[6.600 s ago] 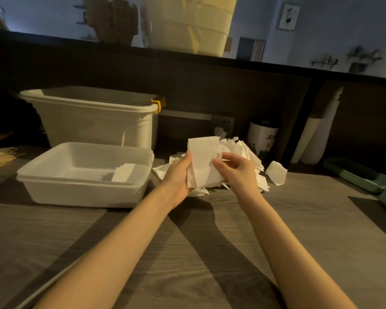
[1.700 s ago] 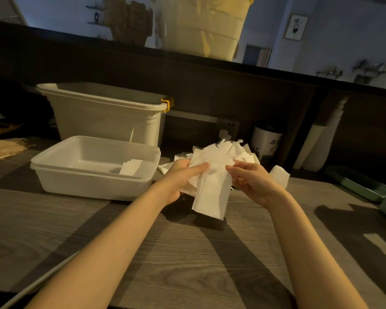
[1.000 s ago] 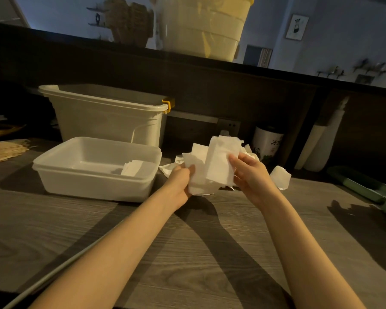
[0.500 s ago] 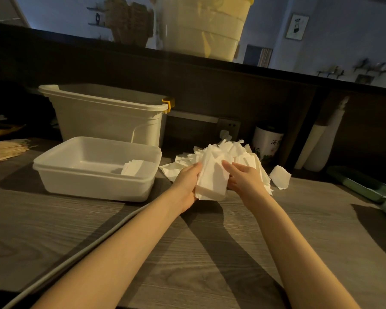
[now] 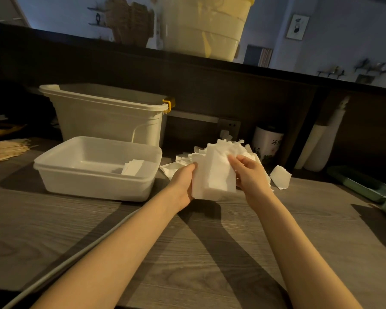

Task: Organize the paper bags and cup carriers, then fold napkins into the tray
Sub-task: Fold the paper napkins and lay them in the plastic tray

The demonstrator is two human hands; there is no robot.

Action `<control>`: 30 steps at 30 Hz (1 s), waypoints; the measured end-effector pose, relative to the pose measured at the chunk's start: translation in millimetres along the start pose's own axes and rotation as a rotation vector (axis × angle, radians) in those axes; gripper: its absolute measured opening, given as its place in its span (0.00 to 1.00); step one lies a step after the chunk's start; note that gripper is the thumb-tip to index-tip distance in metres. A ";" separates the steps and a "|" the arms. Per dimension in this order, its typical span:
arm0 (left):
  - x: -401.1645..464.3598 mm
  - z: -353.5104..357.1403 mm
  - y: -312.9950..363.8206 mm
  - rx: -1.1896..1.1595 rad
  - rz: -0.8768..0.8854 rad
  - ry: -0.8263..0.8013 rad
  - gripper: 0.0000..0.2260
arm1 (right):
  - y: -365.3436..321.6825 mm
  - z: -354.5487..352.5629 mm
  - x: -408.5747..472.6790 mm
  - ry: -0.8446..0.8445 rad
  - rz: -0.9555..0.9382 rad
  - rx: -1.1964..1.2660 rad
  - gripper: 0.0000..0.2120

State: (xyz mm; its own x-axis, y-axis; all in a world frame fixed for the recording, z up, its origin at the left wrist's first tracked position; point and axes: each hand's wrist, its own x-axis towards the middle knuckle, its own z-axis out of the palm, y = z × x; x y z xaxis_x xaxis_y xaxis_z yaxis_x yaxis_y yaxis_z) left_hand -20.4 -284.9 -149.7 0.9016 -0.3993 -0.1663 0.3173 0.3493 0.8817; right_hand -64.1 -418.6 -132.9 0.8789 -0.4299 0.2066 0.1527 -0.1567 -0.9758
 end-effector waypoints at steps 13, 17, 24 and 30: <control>2.4 1.4 -4.0 0.422 0.144 0.026 0.17 | 15.7 9.2 7.3 0.085 -0.213 -0.363 0.11; 6.4 -2.2 4.2 0.364 0.158 0.146 0.17 | 16.9 -4.9 18.1 0.208 -0.289 -0.511 0.09; 10.3 -10.1 10.7 0.321 0.189 0.242 0.17 | 21.1 -9.4 47.5 0.233 -0.348 -0.935 0.17; 8.5 -9.3 10.6 0.359 0.188 0.272 0.17 | 18.1 4.1 65.0 0.151 -0.423 -1.211 0.25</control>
State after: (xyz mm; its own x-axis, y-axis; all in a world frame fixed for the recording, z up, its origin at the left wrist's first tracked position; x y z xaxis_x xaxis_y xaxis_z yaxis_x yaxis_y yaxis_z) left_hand -6.7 -276.7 -145.9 0.9929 -0.1046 -0.0564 0.0630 0.0611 0.9961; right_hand -2.3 -445.7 -137.4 0.7916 -0.2323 0.5652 -0.1692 -0.9721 -0.1626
